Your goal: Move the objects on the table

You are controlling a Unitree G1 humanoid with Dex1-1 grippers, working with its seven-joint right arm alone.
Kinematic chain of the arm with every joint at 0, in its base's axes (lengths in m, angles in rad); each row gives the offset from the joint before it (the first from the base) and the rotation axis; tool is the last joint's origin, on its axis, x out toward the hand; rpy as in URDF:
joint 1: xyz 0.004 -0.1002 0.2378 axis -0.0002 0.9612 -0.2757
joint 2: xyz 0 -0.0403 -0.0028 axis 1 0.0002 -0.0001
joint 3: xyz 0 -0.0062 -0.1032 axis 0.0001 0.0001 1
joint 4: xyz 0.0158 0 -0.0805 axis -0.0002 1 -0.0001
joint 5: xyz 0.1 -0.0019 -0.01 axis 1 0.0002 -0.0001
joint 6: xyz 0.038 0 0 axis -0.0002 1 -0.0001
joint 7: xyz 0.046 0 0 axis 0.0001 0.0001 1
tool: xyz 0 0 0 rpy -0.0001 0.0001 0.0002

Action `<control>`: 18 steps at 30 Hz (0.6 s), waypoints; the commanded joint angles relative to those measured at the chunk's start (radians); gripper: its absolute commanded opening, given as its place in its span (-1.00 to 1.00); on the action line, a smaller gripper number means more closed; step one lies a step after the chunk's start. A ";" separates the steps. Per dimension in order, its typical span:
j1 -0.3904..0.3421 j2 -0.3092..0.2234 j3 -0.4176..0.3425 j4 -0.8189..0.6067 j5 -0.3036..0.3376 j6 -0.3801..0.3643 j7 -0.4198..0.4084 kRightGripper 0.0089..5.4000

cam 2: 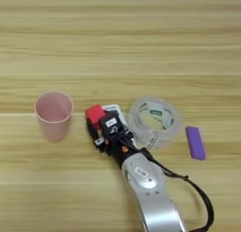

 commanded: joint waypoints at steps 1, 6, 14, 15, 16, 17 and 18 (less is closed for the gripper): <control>-0.030 -0.012 -0.063 -0.091 0.034 0.007 -0.019 -0.15; -0.038 -0.022 -0.116 -0.120 0.059 0.032 -0.018 -0.15; -0.048 -0.045 -0.228 -0.118 0.100 0.056 -0.023 -0.16; -0.049 -0.047 -0.238 -0.116 0.103 0.059 -0.024 -0.16; -0.050 -0.050 -0.251 -0.114 0.107 0.062 -0.026 -0.16; -0.051 -0.052 -0.262 -0.111 0.109 0.066 -0.027 -0.16; -0.052 -0.053 -0.273 -0.109 0.113 0.071 -0.029 -0.16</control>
